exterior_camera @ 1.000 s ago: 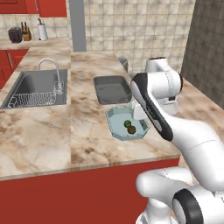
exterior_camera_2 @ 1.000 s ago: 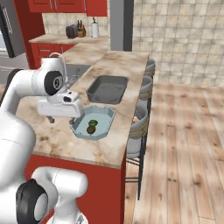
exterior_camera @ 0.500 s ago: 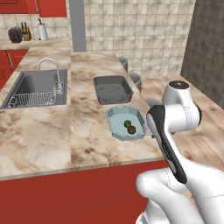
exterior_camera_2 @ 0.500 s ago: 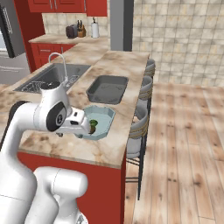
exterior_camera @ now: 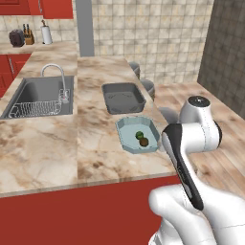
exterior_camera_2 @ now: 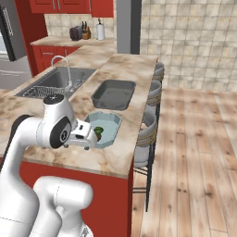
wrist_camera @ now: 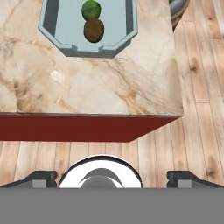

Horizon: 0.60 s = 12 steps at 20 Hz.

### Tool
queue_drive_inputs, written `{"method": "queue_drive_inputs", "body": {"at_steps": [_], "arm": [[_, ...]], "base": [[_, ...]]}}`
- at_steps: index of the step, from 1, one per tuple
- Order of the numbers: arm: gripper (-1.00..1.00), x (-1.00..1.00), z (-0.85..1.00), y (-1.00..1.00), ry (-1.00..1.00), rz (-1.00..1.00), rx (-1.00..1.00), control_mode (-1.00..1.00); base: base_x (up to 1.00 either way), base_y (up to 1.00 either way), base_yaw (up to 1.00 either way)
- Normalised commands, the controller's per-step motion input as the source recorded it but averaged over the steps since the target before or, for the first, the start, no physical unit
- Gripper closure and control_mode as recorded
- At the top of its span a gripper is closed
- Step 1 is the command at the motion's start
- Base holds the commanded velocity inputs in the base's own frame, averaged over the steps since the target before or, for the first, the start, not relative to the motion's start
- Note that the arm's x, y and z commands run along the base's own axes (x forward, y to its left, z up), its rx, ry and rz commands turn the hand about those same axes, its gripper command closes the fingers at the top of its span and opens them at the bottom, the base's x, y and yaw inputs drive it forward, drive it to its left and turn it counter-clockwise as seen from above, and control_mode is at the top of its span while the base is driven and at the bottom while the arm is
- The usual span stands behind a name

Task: Place the cold items (kiwi and avocado) from the fridge in one tupperware on the dining counter. Place the warm items (kebab skewer and hot dog) in the stove area in another tupperware.

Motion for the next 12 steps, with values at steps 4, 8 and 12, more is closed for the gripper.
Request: {"method": "queue_drive_inputs", "body": {"at_steps": [4, 8, 12], "arm": [[-1.00, 0.00, 0.00, 0.00, 0.00, 0.00, 0.00, 1.00], [-1.00, 0.00, 0.00, 0.00, 0.00, 0.00, 0.00, 1.00], [-1.00, 0.00, 0.00, 0.00, 0.00, 0.00, 0.00, 1.00]], "base": [[-0.01, 0.00, 0.00], [-0.71, 0.10, 0.00], [-1.00, 0.72, 0.26]]}}
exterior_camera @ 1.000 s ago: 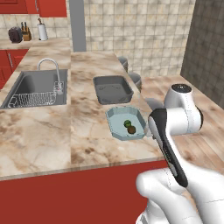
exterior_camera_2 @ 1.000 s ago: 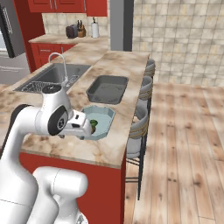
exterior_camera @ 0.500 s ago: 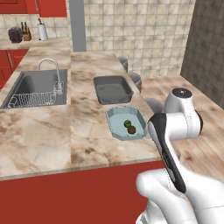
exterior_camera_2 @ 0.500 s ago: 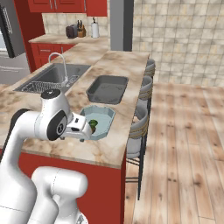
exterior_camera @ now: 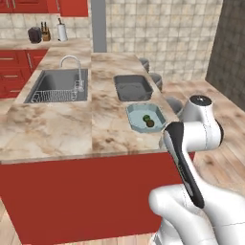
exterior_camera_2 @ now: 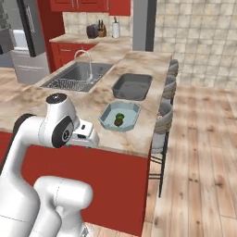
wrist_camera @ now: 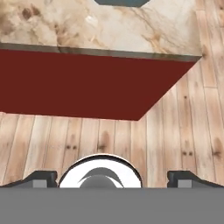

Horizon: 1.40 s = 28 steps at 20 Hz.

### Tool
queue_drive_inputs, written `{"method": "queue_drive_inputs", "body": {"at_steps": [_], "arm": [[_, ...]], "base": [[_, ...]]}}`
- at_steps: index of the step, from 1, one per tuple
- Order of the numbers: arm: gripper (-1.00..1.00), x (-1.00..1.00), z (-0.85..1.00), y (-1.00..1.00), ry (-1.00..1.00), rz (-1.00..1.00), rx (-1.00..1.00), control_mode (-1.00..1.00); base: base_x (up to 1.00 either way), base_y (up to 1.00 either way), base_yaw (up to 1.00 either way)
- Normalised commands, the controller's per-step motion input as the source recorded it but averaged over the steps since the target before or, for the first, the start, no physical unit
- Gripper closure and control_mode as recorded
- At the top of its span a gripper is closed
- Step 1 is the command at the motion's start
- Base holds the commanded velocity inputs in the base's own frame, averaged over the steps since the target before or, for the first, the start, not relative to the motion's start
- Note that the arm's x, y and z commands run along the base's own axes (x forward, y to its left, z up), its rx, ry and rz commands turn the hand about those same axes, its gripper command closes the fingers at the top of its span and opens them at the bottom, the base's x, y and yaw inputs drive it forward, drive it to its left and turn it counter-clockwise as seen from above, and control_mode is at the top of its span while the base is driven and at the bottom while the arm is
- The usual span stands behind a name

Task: Place the cold items (kiwi and avocado) from the fridge in one tupperware on the dining counter. Place the warm items (kebab skewer and hot dog) in the stove area in another tupperware.

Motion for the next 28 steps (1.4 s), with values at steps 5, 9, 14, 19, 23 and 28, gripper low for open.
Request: {"method": "queue_drive_inputs", "body": {"at_steps": [5, 9, 14, 19, 23, 28], "arm": [[-1.00, 0.00, 0.00, 0.00, 0.00, 0.00, 0.00, 1.00], [-1.00, 0.00, 0.00, 0.00, 0.00, 0.00, 0.00, 1.00], [-1.00, 0.00, 0.00, 0.00, 0.00, 0.00, 0.00, 1.00], [-1.00, 0.00, 0.00, 0.00, 0.00, 0.00, 0.00, 1.00], [-1.00, 0.00, 0.00, 0.00, 0.00, 0.00, 0.00, 1.00], [-1.00, 0.00, 0.00, 0.00, 0.00, 0.00, 0.00, 1.00]], "base": [[-0.53, 0.72, 0.86], [-0.31, 0.48, 0.97], [0.00, 0.24, 0.91], [0.01, 0.59, 0.77], [0.15, 0.69, 0.72], [0.44, 0.62, 0.68]]}}
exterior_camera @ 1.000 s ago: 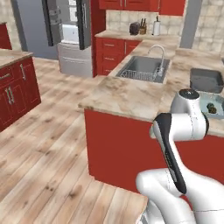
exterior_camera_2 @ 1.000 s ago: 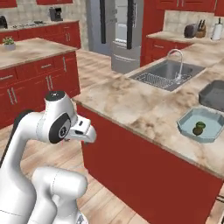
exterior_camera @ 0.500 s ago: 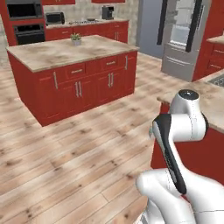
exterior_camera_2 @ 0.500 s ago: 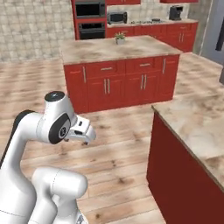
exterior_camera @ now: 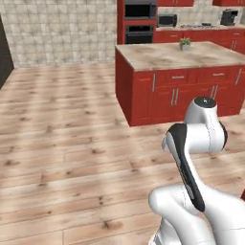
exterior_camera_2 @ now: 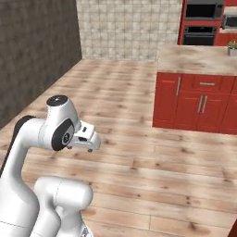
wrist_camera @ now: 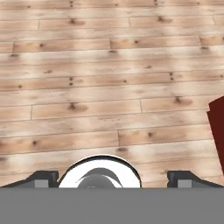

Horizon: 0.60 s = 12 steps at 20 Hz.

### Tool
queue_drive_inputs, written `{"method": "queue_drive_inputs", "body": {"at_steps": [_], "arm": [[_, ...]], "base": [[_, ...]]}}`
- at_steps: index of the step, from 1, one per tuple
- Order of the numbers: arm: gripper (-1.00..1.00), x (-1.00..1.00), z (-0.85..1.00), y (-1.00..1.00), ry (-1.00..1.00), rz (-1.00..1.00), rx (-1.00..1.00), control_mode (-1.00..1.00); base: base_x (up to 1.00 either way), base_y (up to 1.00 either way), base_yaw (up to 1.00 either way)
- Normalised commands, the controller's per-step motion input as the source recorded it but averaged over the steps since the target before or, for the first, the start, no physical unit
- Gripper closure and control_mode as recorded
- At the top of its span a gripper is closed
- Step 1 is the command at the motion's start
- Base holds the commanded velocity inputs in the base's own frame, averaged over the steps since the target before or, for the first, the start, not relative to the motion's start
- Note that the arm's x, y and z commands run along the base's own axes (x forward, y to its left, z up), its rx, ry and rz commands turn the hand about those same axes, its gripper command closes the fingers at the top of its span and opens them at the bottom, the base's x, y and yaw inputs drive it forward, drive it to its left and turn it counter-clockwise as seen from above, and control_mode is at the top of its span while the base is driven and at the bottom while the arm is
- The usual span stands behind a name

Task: Place the cold items (kiwi and avocado) from the fridge in one tupperware on the dining counter. Place the warm items (kebab skewer and hot dog) in the stove area in another tupperware.

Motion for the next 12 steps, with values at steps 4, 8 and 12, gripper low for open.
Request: {"method": "queue_drive_inputs", "body": {"at_steps": [4, 8, 12], "arm": [[-1.00, 0.00, 0.00, 0.00, 0.00, 0.00, 0.00, 1.00], [-1.00, 0.00, 0.00, 0.00, 0.00, 0.00, 0.00, 1.00], [-1.00, 0.00, 0.00, 0.00, 0.00, 0.00, 0.00, 1.00]], "base": [[0.98, 0.80, 0.33], [1.00, 0.79, -0.08], [1.00, 0.72, -0.22]]}}
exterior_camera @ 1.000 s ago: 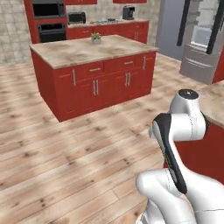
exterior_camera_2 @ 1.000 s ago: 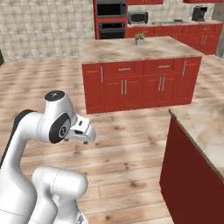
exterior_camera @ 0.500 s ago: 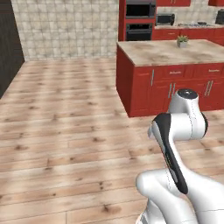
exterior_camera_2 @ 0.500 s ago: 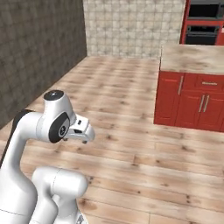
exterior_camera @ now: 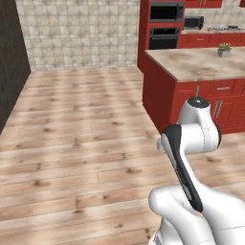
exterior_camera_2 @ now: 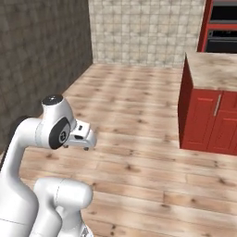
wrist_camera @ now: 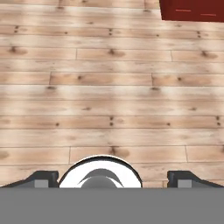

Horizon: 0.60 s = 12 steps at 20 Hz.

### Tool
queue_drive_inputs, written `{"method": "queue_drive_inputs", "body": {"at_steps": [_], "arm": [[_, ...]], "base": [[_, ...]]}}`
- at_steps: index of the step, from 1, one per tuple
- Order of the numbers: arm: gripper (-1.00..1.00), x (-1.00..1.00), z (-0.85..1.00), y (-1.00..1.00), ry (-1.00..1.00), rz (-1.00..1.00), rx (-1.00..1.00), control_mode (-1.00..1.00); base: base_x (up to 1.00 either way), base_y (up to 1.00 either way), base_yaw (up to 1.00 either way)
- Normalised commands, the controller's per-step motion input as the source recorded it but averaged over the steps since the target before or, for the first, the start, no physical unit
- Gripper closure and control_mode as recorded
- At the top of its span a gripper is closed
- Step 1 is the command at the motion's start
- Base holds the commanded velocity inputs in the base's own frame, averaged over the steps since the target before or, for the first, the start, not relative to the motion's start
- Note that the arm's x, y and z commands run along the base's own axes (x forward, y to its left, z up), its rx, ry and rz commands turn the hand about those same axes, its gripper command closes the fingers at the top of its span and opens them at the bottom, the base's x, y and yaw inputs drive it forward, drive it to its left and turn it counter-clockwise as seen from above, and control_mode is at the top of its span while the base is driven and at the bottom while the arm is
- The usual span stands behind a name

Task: Place the cold items (kiwi and avocado) from the fridge in one tupperware on the dining counter. Place the warm items (kebab skewer and hot dog) in the stove area in another tupperware.

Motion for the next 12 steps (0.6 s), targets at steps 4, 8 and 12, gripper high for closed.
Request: {"method": "queue_drive_inputs", "body": {"at_steps": [4, 8, 12], "arm": [[-1.00, 0.00, 0.00, 0.00, 0.00, 0.00, 0.00, 1.00], [-1.00, 0.00, 0.00, 0.00, 0.00, 0.00, 0.00, 1.00], [-1.00, 0.00, 0.00, 0.00, 0.00, 0.00, 0.00, 1.00]], "base": [[1.00, 0.45, -0.15], [1.00, 0.06, -0.05], [1.00, 0.27, -0.02]]}}
